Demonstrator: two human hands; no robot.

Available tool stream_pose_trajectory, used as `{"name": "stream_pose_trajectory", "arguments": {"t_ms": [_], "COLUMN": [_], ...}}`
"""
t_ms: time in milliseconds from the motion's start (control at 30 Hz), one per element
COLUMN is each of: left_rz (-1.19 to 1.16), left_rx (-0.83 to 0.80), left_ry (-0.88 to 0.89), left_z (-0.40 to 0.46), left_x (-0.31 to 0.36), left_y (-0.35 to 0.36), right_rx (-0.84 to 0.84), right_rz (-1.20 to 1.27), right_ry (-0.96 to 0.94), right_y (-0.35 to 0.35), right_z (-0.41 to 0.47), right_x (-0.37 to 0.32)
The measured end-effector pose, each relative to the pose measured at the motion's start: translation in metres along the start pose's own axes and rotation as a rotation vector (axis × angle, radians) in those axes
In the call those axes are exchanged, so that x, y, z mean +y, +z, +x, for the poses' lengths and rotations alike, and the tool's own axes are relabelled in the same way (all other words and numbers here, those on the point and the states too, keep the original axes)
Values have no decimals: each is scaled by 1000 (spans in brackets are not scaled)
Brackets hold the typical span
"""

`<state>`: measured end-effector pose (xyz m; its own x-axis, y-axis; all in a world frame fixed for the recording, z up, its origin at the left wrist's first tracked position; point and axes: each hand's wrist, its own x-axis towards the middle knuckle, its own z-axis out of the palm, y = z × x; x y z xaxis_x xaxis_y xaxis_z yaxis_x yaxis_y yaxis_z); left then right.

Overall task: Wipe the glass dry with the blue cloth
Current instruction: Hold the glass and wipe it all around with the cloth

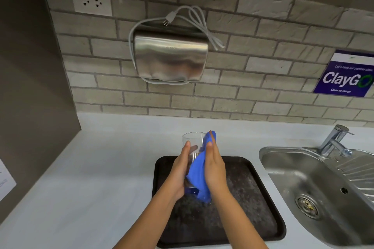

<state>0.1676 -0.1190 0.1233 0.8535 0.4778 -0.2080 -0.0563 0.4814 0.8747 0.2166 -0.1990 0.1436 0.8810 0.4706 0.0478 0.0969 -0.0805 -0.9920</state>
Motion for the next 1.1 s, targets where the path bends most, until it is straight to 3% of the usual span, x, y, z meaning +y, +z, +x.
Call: {"name": "stream_pose_trajectory", "arguments": {"t_ms": [100,233,300,467,533,633,733,833,967,1033,1100], "left_rz": [-18,-28,-55,-202,-209,-274,-277,-80,205,143,99], "left_rx": [-21,-44,-57,-62,-28,50,158,278,182,138,89], "left_ry": [-14,-62,-50,-82,-69,-46,-15,114,150,103,73], "left_z": [1,7,10,12,18,21,23,20,10,6,6], "left_x": [4,15,13,8,9,10,11,11,1,3,6], "left_y": [4,-1,-6,-3,-2,0,2,7,14,12,7], "right_rx": [4,50,35,-98,-145,-122,-53,36,120,149,137], "right_rz": [78,-410,-454,72,150,128,6,-18,-203,-393,-659], "right_ry": [79,-296,-367,30,162,160,34,-25,-79,-157,-352], "right_y": [-5,12,14,-4,-7,-5,1,2,3,8,13], "right_z": [2,-24,-25,1,5,-4,-15,-17,-16,-23,-32], "right_x": [-8,2,3,-12,-13,-9,-4,-2,8,11,14]}}
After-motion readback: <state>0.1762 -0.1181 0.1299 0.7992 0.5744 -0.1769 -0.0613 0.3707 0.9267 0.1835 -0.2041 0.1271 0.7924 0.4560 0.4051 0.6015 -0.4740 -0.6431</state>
